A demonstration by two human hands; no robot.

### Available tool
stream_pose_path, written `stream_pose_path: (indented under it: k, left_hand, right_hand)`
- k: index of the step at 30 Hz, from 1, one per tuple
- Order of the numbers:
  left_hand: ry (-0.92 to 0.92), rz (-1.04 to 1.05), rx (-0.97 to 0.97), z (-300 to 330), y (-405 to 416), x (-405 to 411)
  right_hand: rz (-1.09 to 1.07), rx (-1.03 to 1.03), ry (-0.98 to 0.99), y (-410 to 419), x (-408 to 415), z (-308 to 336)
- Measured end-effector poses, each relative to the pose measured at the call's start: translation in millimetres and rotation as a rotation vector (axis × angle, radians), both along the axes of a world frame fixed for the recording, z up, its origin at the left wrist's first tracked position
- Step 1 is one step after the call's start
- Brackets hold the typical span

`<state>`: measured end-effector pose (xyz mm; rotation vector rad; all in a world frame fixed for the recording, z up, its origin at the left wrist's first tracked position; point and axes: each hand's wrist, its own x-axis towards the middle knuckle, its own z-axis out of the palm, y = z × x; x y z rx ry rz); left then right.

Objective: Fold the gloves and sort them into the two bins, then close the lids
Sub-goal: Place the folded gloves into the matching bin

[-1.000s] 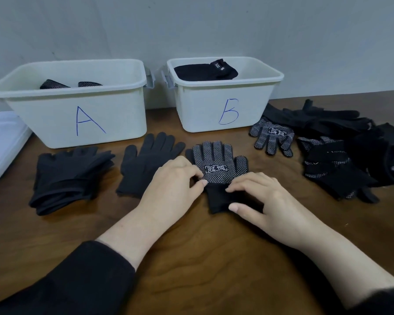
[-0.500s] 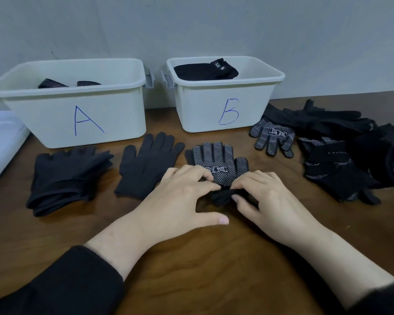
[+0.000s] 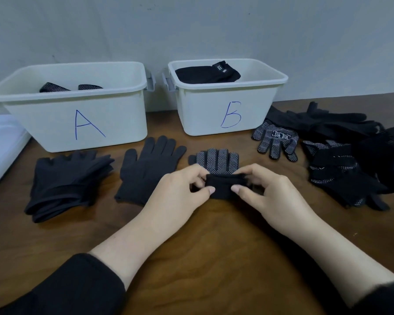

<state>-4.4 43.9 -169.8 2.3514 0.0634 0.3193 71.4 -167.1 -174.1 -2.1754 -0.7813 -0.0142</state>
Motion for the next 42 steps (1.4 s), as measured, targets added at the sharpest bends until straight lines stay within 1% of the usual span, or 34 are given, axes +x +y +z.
stream_pose_path:
  k: [2, 4, 5, 7, 9, 10, 11, 13, 15, 17, 20, 22, 24, 26, 31, 33, 35, 37, 39, 42]
  left_hand:
    - [0.019, 0.026, -0.039, -0.1, -0.4, 1.2]
    - [-0.004, 0.028, 0.029, -0.3, -1.1, 3.2]
    - [-0.040, 0.023, 0.096, -0.6, -0.8, 4.7]
    - [-0.109, -0.018, 0.269, 0.3, 1.1, 7.8]
    - [-0.154, -0.115, 0.459, -0.3, 4.5, 11.0]
    - [-0.164, -0.170, 0.529, -1.3, 6.5, 11.7]
    - [-0.145, -0.214, 0.565, -1.5, 7.6, 10.7]
    - [-0.072, -0.247, 0.554, -0.3, 8.4, 6.3]
    - [-0.040, -0.248, 0.543, 0.4, 10.8, 2.7]
    - [-0.029, -0.246, 0.555, 1.0, 10.5, 2.6]
    - [-0.026, -0.235, 0.553, -0.9, 8.6, 6.0]
    - [-0.052, -0.210, 0.516, -3.5, 8.5, 8.9]
    - [-0.093, -0.181, 0.452, -2.0, 7.7, 10.2]
    - [-0.110, -0.157, 0.356, 0.4, 8.3, 8.2]
    - [-0.033, -0.127, 0.115, -0.1, 10.7, -3.1]
    - [-0.030, -0.093, 0.028, 0.2, 10.6, -2.0]
    - [-0.070, -0.029, -0.027, 3.4, 9.8, 1.7]
    - [-0.157, 0.062, 0.001, 6.0, 11.6, 5.4]
    - [-0.234, 0.105, 0.091, 7.9, 15.5, 7.2]
    - [-0.275, 0.042, 0.253, 7.9, 18.8, 8.5]
  right_hand:
    - [-0.033, 0.040, 0.025, 4.3, 4.0, -1.6]
    - [-0.048, 0.017, -0.017, 6.1, 5.9, -5.4]
    - [-0.045, -0.016, -0.080, 6.5, 6.6, -6.8]
    - [-0.011, -0.100, -0.264, 7.0, 9.2, -10.1]
    - [0.017, -0.175, -0.440, 6.3, 12.7, -10.8]
    - [0.032, -0.207, -0.484, 5.2, 13.7, -9.9]
    - [0.065, -0.243, -0.483, 3.6, 14.5, -9.1]
    - [0.166, -0.311, -0.409, -1.8, 15.7, -7.3]
    - [0.223, -0.333, -0.332, -8.1, 18.4, -6.8]
    - [0.211, -0.312, -0.303, -10.0, 20.8, -6.7]
    - [0.155, -0.296, -0.347, -3.0, 18.9, -6.1]
    - [0.117, -0.270, -0.379, 2.2, 16.6, -5.8]
    - [0.086, -0.221, -0.355, 3.2, 14.5, -3.3]
    - [0.054, -0.168, -0.256, 0.9, 8.2, 3.1]
    - [0.094, -0.045, 0.124, -1.7, -1.7, 16.0]
    - [0.077, 0.005, 0.196, 3.4, 4.1, 21.0]
    - [0.043, 0.031, 0.246, 10.6, 13.9, 27.8]
    - [0.034, -0.009, 0.261, 19.2, 28.1, 34.4]
    - [0.041, -0.097, 0.260, 29.5, 43.8, 39.4]
    - [0.009, -0.258, 0.199, 43.2, 64.7, 38.1]
